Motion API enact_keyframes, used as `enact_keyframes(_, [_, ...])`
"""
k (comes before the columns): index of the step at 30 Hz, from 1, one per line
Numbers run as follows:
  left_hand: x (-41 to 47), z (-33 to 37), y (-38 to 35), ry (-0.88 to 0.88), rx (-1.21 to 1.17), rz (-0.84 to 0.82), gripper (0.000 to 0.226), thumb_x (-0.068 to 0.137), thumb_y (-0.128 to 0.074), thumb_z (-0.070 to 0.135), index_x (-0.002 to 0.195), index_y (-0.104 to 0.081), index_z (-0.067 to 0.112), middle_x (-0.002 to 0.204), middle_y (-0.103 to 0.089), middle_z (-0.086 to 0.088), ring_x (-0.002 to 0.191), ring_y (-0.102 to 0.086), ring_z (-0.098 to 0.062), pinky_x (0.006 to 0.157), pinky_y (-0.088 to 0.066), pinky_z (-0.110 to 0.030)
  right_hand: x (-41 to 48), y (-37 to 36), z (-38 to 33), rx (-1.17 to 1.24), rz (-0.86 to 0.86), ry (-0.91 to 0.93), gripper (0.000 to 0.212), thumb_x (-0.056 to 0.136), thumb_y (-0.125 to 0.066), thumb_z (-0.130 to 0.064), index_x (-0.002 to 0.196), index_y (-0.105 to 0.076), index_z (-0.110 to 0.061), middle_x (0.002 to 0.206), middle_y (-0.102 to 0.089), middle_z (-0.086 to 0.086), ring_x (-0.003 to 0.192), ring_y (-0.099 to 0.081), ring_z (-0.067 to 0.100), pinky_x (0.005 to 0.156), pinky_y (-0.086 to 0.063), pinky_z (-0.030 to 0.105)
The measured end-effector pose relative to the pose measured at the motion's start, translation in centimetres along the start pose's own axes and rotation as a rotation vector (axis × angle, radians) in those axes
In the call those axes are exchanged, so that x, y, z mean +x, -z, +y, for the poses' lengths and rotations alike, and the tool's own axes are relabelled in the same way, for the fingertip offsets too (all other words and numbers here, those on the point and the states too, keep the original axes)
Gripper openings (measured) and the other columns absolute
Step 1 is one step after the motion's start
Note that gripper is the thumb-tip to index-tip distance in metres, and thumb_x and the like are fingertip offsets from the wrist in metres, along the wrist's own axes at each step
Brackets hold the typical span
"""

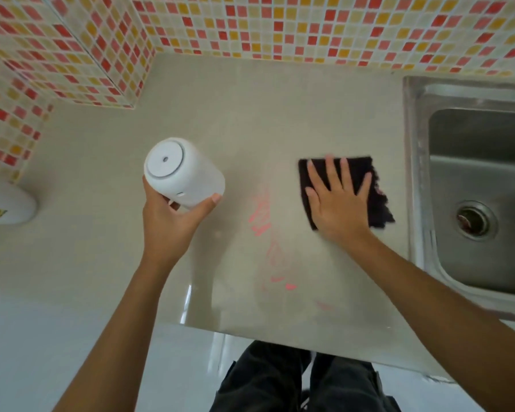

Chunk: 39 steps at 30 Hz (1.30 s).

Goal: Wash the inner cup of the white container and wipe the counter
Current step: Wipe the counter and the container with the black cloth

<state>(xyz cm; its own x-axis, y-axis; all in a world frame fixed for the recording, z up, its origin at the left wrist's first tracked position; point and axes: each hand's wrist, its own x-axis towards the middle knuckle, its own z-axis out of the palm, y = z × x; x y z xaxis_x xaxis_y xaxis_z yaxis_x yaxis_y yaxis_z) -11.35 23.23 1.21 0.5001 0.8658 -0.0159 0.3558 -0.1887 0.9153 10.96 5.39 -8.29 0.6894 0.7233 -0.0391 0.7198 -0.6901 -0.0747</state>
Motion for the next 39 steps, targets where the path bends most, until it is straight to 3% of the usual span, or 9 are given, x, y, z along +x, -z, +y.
enact_keyframes(4, [0.2, -0.4, 0.6, 0.021, -0.024, 0.013, 0.089, 0.069, -0.086, 0.025, 0.142, -0.035, 0.026, 0.135, -0.053, 0.01, 0.123, -0.053, -0.006, 0.102, -0.049, -0.039, -12.6, 0.4, -3.0, -0.006, -0.062, 0.137, 0.057, 0.097, -0.026, -0.047, 0.151, -0.018, -0.031, 0.159, -0.017, 0.01, 0.145, -0.013, 0.037, 0.108, -0.011, 0.069])
enact_keyframes(7, [0.6, -0.1, 0.1, 0.014, -0.028, -0.004, 0.09, 0.069, -0.086, 0.027, 0.143, -0.034, 0.027, 0.136, -0.052, 0.01, 0.124, -0.052, -0.005, 0.102, -0.049, -0.037, -14.8, 0.4, -7.6, 0.035, -0.12, 0.276, 0.058, 0.097, -0.03, -0.05, 0.151, -0.017, -0.033, 0.159, -0.015, 0.01, 0.145, -0.015, 0.038, 0.107, -0.009, 0.071])
enact_keyframes(11, [0.9, 0.6, -0.3, -0.002, -0.03, -0.004, 0.092, 0.068, -0.086, 0.028, 0.143, -0.033, 0.026, 0.136, -0.051, 0.011, 0.123, -0.051, -0.003, 0.1, -0.049, -0.03, -4.3, -0.4, -10.7, 0.069, -0.046, 0.298, 0.054, 0.097, -0.028, -0.051, 0.149, -0.023, -0.038, 0.159, -0.02, 0.004, 0.146, -0.015, 0.032, 0.108, -0.005, 0.069])
enact_keyframes(17, [0.3, 0.3, 1.2, -0.013, -0.023, 0.045, 0.09, 0.07, -0.086, 0.026, 0.143, -0.033, 0.027, 0.135, -0.052, 0.013, 0.121, -0.052, 0.0, 0.094, -0.05, -0.019, 8.8, 0.0, -8.6, 0.086, -0.115, -0.018, 0.055, 0.098, -0.011, -0.05, 0.151, -0.005, -0.037, 0.162, -0.001, 0.002, 0.147, 0.003, 0.029, 0.108, 0.004, 0.07])
enact_keyframes(22, [0.5, 0.0, 1.4, -0.007, -0.03, 0.062, 0.091, 0.069, -0.086, 0.025, 0.143, -0.033, 0.025, 0.135, -0.052, 0.011, 0.121, -0.052, -0.001, 0.097, -0.051, -0.027, -2.7, -0.5, -11.4, 0.115, -0.034, 0.06, 0.056, 0.098, -0.023, -0.049, 0.151, -0.017, -0.034, 0.16, -0.014, 0.008, 0.146, -0.009, 0.033, 0.109, -0.002, 0.068])
enact_keyframes(27, [1.0, 0.5, 0.9, -0.027, -0.027, 0.038, 0.092, 0.069, -0.086, 0.026, 0.143, -0.033, 0.025, 0.137, -0.05, 0.011, 0.124, -0.05, -0.004, 0.098, -0.051, -0.032, -13.7, 0.0, -13.6, 0.104, -0.153, 0.322, 0.06, 0.096, -0.029, -0.051, 0.151, -0.014, -0.032, 0.16, -0.011, 0.011, 0.145, -0.012, 0.037, 0.108, -0.007, 0.07])
enact_keyframes(31, [0.6, 0.9, 0.5, -0.02, -0.038, 0.066, 0.092, 0.068, -0.087, 0.029, 0.143, -0.033, 0.028, 0.136, -0.051, 0.012, 0.124, -0.051, -0.005, 0.099, -0.05, -0.033, -4.5, -0.3, -12.2, 0.104, -0.081, 0.375, 0.055, 0.096, -0.028, -0.052, 0.149, -0.022, -0.037, 0.159, -0.019, 0.004, 0.145, -0.016, 0.032, 0.11, -0.007, 0.067])
enact_keyframes(36, [-0.4, 0.8, -0.5, -0.013, -0.047, 0.056, 0.088, 0.069, -0.086, 0.026, 0.141, -0.037, 0.028, 0.134, -0.054, 0.01, 0.123, -0.053, -0.007, 0.099, -0.051, -0.034, 13.0, 0.6, -7.8, 0.116, -0.13, 0.063, 0.056, 0.097, -0.012, -0.055, 0.151, -0.006, -0.039, 0.162, -0.002, 0.001, 0.147, 0.001, 0.028, 0.111, 0.004, 0.066])
enact_keyframes(39, [-0.2, 0.7, -0.8, -0.021, -0.042, 0.033, 0.089, 0.068, -0.087, 0.025, 0.141, -0.036, 0.029, 0.135, -0.053, 0.011, 0.124, -0.052, -0.009, 0.101, -0.049, -0.036, 15.0, 0.7, -7.0, 0.103, -0.137, -0.049, 0.057, 0.098, -0.01, -0.051, 0.152, -0.003, -0.034, 0.161, 0.002, 0.004, 0.147, 0.005, 0.03, 0.112, 0.005, 0.064])
